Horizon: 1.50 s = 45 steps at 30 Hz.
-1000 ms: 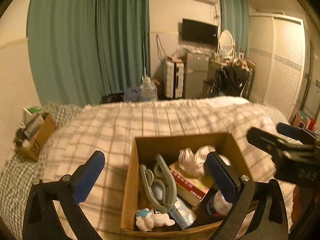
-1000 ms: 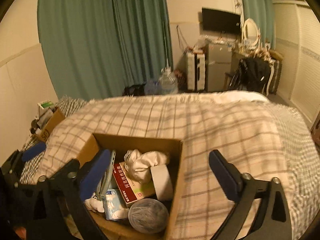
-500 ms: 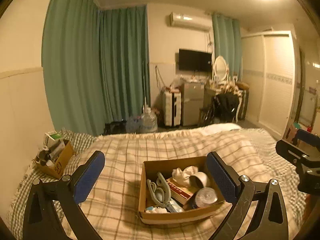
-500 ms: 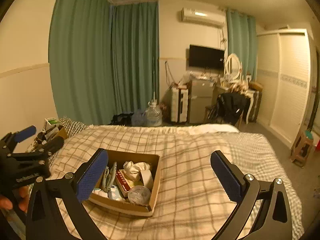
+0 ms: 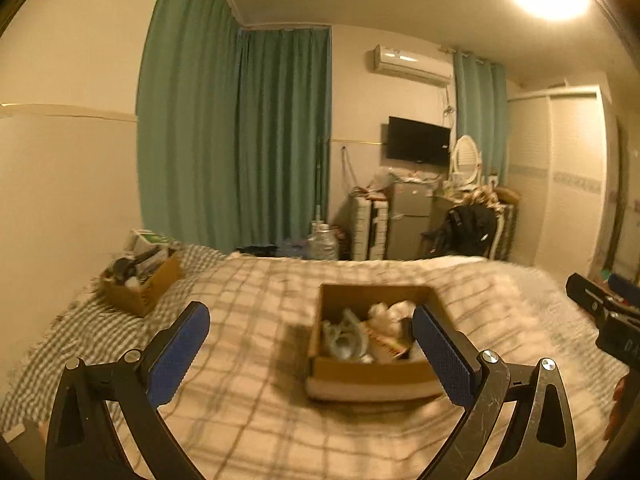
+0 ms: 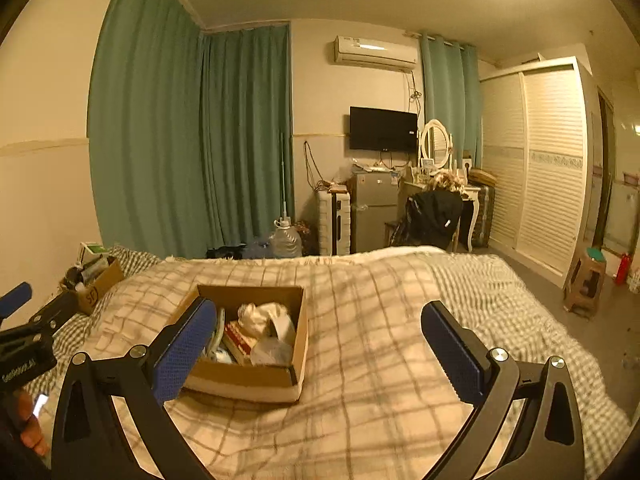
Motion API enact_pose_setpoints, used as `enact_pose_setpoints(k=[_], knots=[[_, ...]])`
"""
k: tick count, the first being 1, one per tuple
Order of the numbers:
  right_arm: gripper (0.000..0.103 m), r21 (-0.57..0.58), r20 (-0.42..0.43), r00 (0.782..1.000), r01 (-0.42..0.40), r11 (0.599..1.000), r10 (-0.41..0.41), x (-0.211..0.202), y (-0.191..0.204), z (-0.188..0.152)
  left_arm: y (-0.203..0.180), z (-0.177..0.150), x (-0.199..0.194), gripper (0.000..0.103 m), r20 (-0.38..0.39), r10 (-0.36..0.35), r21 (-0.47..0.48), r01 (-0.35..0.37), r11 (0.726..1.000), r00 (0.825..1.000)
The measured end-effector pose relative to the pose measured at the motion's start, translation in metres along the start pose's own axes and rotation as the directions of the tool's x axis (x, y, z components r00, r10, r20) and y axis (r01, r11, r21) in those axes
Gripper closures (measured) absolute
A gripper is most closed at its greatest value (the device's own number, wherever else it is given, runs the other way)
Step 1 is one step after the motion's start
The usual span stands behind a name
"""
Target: Organize objects
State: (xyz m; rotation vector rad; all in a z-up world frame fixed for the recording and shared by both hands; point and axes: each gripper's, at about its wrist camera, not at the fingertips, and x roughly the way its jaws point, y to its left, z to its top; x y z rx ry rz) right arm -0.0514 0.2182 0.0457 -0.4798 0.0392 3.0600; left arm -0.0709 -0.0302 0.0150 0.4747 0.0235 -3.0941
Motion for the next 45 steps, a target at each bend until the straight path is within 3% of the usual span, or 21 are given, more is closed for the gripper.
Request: enact_pose_setpoints(k=[9, 16, 22, 27, 45], knots=[[0.000, -0.090, -0.049, 0.999, 0.015, 0.996, -0.020, 0.032, 0.015, -0.053, -0.003, -0.030, 0.003, 0.000, -0.016, -0.023, 0.012, 0.023, 1.000, 1.000], [0.000, -0.117, -0.005, 1.000, 0.022, 0.993, -0.023, 0.026, 0.020, -0.058, -0.013, -0.044, 0.003, 0.000, -0.017, 0.003, 0.059, -0.002, 0.998, 1.000], [0.000, -0.140, 0.003, 1.000, 0.028, 0.990, -0.028, 0.025, 0.026, -0.057, -0.008, -0.049, 0.009, 0.000, -0.051, 0.033, 0.027, -0.031, 0.999, 0.998], [0.000, -0.150, -0.007, 0.999, 0.033, 0.988, -0.035, 0.028, 0.027, -0.061, -0.001, -0.050, 0.009, 0.000, -0.055, 0.035, -0.004, -0.035, 0.999, 0.998], [0.000, -0.138, -0.017, 0.999, 0.030, 0.990, -0.033, 0.031, 0.025, -0.063, -0.010, -0.055, 0.012, 0.000, -0.074, 0.032, 0.043, -0.028, 0.999, 0.997]])
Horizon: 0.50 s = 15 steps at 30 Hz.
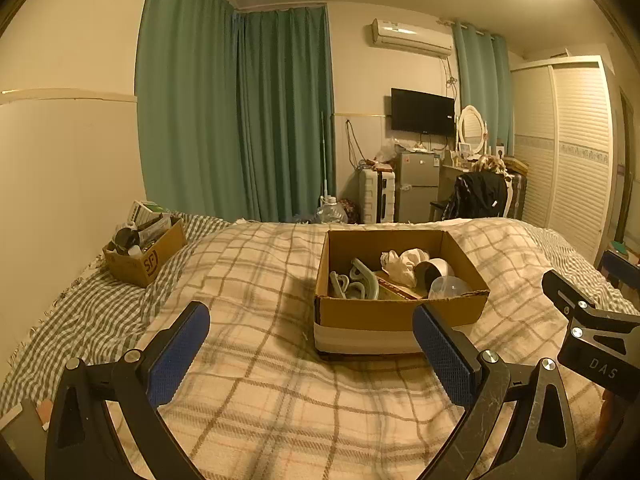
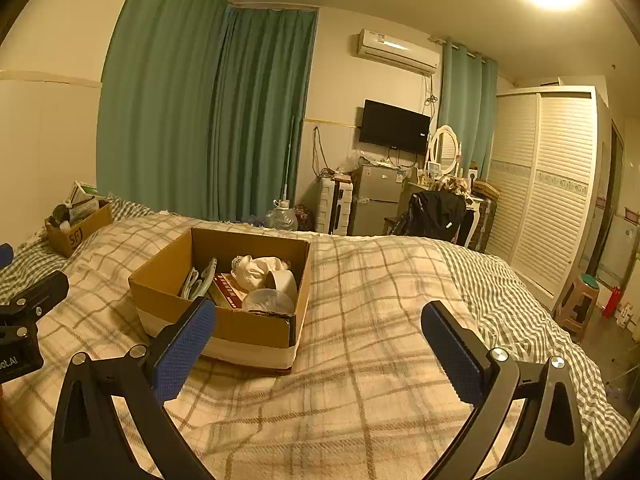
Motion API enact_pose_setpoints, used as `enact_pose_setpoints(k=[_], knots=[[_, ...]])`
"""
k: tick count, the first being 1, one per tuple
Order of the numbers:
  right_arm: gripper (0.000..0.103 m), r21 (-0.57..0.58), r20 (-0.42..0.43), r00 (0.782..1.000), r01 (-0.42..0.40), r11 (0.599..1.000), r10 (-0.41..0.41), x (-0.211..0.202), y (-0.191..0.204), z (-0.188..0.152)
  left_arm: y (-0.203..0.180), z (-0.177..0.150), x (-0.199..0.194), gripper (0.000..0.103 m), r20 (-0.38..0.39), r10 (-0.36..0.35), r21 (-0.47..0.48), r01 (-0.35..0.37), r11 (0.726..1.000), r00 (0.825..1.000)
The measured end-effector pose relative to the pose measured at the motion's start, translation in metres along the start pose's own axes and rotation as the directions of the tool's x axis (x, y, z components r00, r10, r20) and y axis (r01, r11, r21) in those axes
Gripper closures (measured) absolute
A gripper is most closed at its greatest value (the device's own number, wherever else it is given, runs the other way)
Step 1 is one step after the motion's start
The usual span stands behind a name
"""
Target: Organize objects
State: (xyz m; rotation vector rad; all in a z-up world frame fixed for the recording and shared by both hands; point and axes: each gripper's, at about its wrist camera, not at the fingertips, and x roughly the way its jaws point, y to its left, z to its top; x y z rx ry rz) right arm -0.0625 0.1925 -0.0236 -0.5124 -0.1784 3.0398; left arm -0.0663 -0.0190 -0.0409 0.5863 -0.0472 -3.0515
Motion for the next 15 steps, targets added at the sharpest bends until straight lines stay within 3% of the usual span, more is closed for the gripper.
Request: enact_pose_setpoints(k=[15], knots=[[0.000, 0.001, -0.008, 1.000, -0.001, 1.000, 0.001, 0.0010, 0.0003, -0.0021, -0.0016, -0.0028, 0.0005, 0.000, -0.009, 0.008, 0.006, -0.008, 1.000, 1.000]])
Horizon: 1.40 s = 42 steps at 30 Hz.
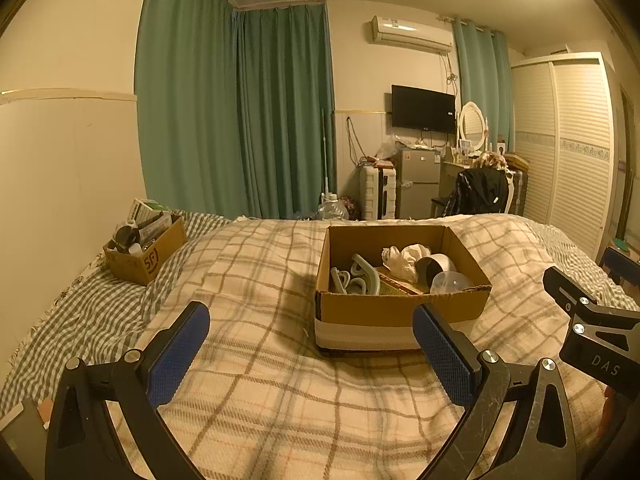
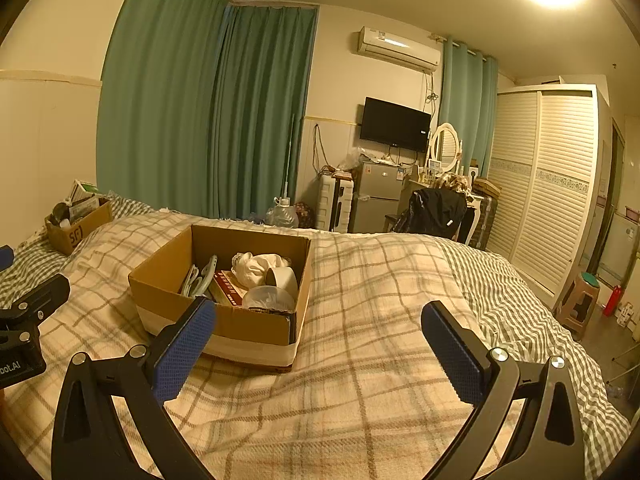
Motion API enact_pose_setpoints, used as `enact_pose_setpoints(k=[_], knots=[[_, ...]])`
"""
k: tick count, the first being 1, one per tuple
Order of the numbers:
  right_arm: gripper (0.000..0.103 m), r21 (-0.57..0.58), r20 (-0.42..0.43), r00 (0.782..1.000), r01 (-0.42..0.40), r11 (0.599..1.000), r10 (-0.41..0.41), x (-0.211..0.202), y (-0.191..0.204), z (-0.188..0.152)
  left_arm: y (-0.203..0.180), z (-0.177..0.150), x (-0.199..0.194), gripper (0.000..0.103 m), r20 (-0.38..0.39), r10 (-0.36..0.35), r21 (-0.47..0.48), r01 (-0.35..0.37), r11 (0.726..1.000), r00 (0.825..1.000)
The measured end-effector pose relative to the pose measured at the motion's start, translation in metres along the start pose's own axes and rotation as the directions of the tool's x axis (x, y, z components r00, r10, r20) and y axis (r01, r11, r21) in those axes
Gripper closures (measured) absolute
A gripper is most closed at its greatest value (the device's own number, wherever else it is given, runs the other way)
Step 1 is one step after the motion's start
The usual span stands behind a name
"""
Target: Organize objects
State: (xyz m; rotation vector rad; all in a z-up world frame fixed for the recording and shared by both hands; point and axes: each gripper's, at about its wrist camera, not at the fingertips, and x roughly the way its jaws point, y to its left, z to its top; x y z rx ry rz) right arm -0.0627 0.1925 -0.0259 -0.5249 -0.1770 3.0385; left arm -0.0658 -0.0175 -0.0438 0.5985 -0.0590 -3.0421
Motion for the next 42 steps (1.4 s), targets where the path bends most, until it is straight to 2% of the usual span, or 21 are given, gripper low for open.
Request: enact_pose_setpoints(k=[42], knots=[[0.000, -0.008, -0.011, 1.000, 0.003, 1.000, -0.003, 0.0023, 0.0013, -0.0015, -0.0016, -0.0024, 0.0012, 0.000, 0.007, 0.010, 0.021, -0.010, 1.000, 1.000]])
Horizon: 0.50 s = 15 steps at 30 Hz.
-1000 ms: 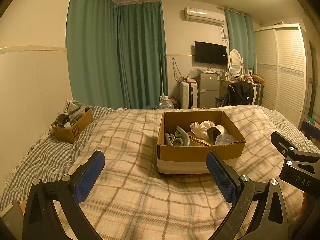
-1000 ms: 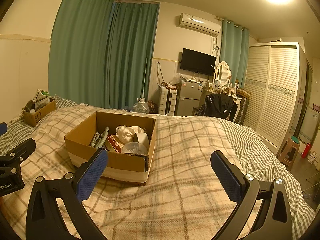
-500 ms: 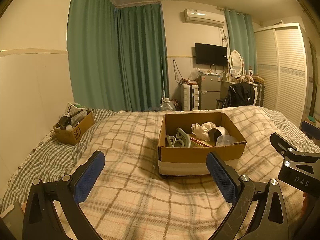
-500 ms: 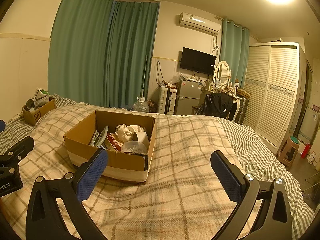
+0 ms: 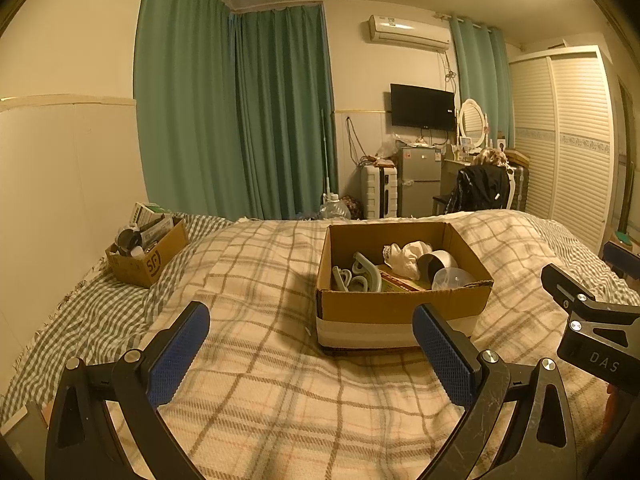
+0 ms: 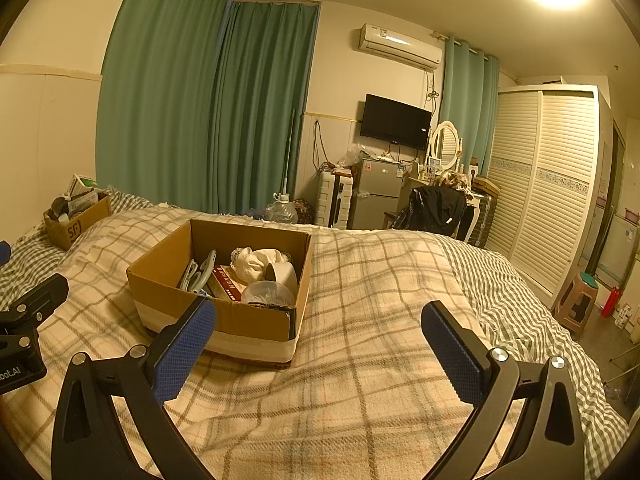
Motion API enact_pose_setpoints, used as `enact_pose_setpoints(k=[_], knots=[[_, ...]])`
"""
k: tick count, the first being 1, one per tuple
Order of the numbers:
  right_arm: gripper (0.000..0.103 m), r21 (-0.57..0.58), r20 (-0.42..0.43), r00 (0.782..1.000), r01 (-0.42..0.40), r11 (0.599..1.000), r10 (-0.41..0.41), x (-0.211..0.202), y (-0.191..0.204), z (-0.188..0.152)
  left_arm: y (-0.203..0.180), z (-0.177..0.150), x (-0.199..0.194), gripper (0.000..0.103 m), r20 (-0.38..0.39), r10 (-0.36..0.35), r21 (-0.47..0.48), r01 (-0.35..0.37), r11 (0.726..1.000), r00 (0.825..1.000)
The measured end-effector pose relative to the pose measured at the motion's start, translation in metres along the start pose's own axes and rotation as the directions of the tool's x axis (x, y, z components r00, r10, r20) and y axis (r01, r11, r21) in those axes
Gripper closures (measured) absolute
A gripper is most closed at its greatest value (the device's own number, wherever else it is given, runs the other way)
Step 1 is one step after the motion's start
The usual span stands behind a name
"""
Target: Organize objects
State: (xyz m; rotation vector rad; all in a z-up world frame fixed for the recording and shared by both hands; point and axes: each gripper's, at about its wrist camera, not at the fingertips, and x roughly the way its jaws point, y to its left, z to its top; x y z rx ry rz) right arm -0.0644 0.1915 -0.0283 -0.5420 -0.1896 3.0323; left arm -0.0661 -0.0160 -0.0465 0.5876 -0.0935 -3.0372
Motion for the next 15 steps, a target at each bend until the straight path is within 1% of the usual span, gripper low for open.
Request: enact_pose_setpoints(k=[15], knots=[[0.000, 0.000, -0.003, 1.000, -0.001, 1.000, 0.001, 0.0000, -0.0005, -0.0035, 0.0001, -0.0013, 0.0008, 0.000, 0.002, 0.002, -0.004, -0.002, 1.000, 1.000]])
